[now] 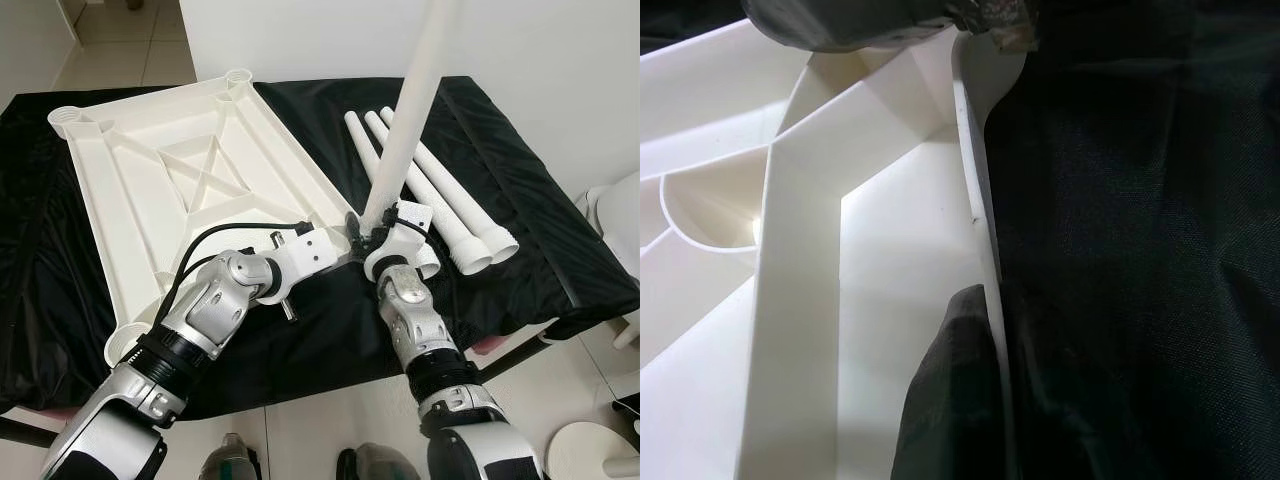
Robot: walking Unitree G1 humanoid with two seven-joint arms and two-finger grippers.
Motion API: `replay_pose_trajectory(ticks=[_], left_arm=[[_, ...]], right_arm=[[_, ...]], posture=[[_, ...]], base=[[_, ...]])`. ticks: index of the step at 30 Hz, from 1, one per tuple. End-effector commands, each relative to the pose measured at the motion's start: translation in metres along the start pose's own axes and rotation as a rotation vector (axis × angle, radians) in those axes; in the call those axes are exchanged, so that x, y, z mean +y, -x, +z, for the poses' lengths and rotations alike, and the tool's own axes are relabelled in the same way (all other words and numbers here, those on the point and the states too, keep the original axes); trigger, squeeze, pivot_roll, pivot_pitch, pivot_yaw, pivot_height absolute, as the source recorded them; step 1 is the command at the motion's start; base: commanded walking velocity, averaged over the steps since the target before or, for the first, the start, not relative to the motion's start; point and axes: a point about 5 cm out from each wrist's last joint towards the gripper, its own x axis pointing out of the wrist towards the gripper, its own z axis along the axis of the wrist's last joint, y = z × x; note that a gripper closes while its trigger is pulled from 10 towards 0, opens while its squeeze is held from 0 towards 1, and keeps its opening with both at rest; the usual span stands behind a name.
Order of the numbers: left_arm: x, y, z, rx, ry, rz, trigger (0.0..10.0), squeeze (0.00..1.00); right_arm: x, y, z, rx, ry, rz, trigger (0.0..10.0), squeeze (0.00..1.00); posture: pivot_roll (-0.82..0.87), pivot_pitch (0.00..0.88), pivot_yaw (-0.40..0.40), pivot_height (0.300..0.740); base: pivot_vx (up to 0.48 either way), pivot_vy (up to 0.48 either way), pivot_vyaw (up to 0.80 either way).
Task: Building children table
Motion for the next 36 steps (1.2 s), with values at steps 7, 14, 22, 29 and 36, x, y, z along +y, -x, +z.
replay_pose_trajectory(ticks=[7,14,22,29,36], left_arm=[[-0.003,-0.001,0.001,0.007,-0.022,0.007,10.0,0.00],[-0.003,-0.002,0.003,0.002,-0.022,0.009,10.0,0.00],[-0.001,-0.002,0.004,-0.003,-0.025,0.013,10.0,0.00],[0.000,-0.002,0.004,-0.003,-0.026,0.014,10.0,0.00],[0.000,-0.002,0.005,-0.003,-0.026,0.015,10.0,0.00]], right_arm=[[-0.009,0.006,-0.012,0.061,-0.025,0.004,10.0,1.00],[-0.039,0.002,0.004,0.037,0.060,0.188,10.0,0.00],[-0.060,0.001,0.011,0.062,0.212,0.465,10.0,0.00],[-0.068,0.000,0.010,0.089,0.225,0.506,10.0,0.00],[-0.070,-0.001,0.013,0.082,0.212,0.587,3.3,0.00]], posture=[[-0.04,0.000,-0.009,0.740],[-0.05,0.000,-0.009,0.740],[-0.05,0.000,-0.008,0.740],[-0.05,0.000,-0.005,0.740],[-0.04,0.000,-0.004,0.740]], base=[[0.000,0.000,0.00],[0.000,0.000,0.00],[0.000,0.000,0.00],[0.000,0.000,0.00],[0.000,0.000,0.00]])
